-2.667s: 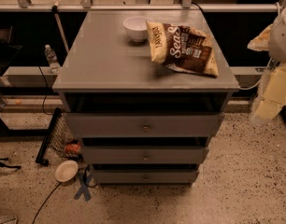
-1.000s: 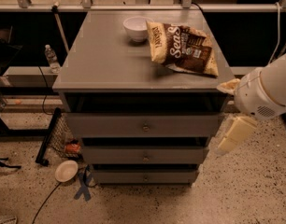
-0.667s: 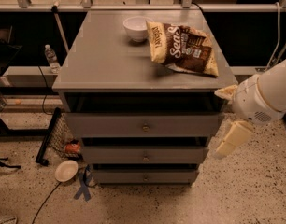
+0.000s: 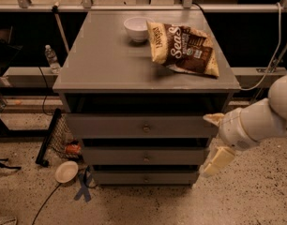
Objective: Open bottom drawer
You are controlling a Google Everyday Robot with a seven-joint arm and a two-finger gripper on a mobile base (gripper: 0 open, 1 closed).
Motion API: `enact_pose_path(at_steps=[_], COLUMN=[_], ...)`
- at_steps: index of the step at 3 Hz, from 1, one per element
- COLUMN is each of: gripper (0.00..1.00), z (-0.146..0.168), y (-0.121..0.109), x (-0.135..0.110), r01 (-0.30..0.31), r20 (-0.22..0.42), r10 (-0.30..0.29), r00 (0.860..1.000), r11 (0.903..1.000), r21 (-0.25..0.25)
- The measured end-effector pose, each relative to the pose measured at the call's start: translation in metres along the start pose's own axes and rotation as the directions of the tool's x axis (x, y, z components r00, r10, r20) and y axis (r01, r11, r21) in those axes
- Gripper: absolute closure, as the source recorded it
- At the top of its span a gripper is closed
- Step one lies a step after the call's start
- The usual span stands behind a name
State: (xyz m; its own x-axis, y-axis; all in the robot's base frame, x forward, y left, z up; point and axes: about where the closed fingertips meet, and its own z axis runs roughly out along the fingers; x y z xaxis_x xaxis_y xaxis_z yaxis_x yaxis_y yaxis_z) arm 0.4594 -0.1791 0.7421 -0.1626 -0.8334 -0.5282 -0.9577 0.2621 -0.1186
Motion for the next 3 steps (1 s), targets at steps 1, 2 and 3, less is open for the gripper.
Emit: enact_pose_path(at_steps=[1, 2, 3], gripper=[0.0, 0.0, 0.0], z=[0.0586, 0.0587, 0.064], y=[0.0007, 0.0008, 0.0036], x=[0.0275, 0.0275, 0.0308], r01=[-0.029, -0.029, -0.035], r20=[0.033, 0.033, 0.01], r10=[0.03, 0.03, 0.035], r00=[0.999, 0.999, 0.999], r11=[0.9988, 0.9988, 0.9986], r21=[-0.038, -0.039, -0.039])
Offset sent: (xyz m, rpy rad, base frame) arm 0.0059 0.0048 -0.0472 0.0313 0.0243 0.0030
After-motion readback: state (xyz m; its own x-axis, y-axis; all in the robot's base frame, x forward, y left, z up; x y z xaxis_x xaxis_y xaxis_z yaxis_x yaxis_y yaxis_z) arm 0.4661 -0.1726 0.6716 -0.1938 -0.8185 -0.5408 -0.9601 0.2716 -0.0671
